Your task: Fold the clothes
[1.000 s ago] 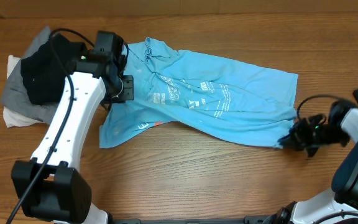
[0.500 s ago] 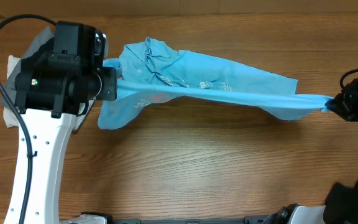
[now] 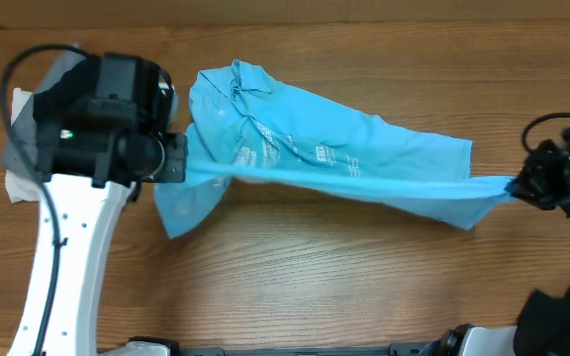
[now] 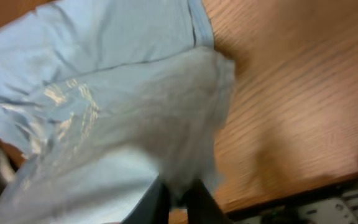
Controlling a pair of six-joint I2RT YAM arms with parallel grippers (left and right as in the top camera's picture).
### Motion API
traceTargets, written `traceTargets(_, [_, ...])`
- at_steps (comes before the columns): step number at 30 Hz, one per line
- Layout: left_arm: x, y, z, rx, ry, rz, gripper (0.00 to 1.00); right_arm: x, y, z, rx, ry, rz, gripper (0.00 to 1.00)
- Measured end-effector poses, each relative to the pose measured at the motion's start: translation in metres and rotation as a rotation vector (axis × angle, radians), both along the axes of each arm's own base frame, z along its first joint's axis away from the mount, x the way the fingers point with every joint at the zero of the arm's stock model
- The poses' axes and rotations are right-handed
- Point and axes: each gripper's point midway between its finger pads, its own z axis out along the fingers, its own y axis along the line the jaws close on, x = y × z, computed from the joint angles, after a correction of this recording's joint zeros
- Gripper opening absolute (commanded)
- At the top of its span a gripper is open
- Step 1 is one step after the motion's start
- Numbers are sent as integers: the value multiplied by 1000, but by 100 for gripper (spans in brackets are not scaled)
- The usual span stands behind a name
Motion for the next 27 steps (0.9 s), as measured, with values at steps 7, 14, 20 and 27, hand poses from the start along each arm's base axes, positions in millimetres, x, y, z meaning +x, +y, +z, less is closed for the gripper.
traceTargets(7, [24, -4, -66, -1, -9, -2, 7, 41, 1, -39, -57, -93, -1, 19])
traceTargets(14, [45, -7, -82, -6, -56, -5, 6, 61, -6, -69, -28, -60, -68, 40])
traceTargets(20, [40, -6, -100, 9, 18, -17, 6, 18, 13, -113, 50, 141, -22, 52])
traceTargets(27, [39, -6, -100, 11, 23, -19, 7, -24, 38, -165, 141, 235, 4, 47])
